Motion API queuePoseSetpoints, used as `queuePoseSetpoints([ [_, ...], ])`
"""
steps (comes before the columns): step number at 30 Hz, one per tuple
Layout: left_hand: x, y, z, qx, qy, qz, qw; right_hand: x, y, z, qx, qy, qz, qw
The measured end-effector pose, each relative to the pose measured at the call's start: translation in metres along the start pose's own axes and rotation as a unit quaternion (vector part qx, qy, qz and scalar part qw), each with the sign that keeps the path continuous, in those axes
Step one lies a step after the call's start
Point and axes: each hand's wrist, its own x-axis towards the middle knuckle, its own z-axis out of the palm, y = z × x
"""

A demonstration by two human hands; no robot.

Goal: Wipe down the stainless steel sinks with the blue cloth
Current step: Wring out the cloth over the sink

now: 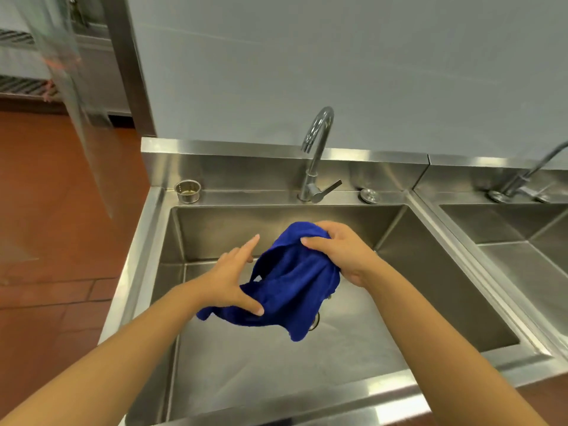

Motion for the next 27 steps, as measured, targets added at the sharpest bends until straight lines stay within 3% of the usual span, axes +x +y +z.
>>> queuePoseSetpoints([
  [3, 0.02, 0.027, 0.005, -0.035, 0.028, 0.072, 0.996, -0.005, 0.0, 0.002, -0.039, -0.064, -0.022, 0.997],
  [7, 0.025, 0.053, 0.014, -0.088, 0.061, 0.074, 0.992, -0.009, 0.004, 0.001, -0.028, -0.076, -0.017, 0.997],
  [10, 0.023, 0.066, 0.016, -0.145, 0.156, 0.073, 0.974, -0.009, 0.023, -0.004, -0.086, -0.092, 0.05, 0.991],
  [12, 0.021, 0.072, 0.016, -0.134, 0.165, 0.079, 0.974, -0.009, 0.039, 0.002, -0.143, -0.127, 0.083, 0.978],
  [18, 0.012, 0.064, -0.005, 0.02, 0.125, 0.091, 0.988, 0.001, 0.049, 0.0, -0.226, -0.15, 0.109, 0.956],
  [22, -0.002, 0.048, -0.03, 0.087, -0.019, 0.032, 0.995, 0.003, 0.039, -0.021, -0.267, -0.133, 0.077, 0.951],
  [24, -0.003, 0.046, -0.03, 0.199, -0.076, 0.03, 0.976, 0.003, 0.033, -0.026, -0.265, -0.142, 0.066, 0.951],
  [26, 0.001, 0.046, -0.023, 0.327, -0.074, 0.034, 0.942, 0.005, 0.029, -0.028, -0.311, -0.164, 0.063, 0.934],
  [27, 0.002, 0.045, -0.021, 0.339, -0.058, 0.031, 0.939, 0.007, 0.028, -0.026, -0.35, -0.176, 0.054, 0.919],
])
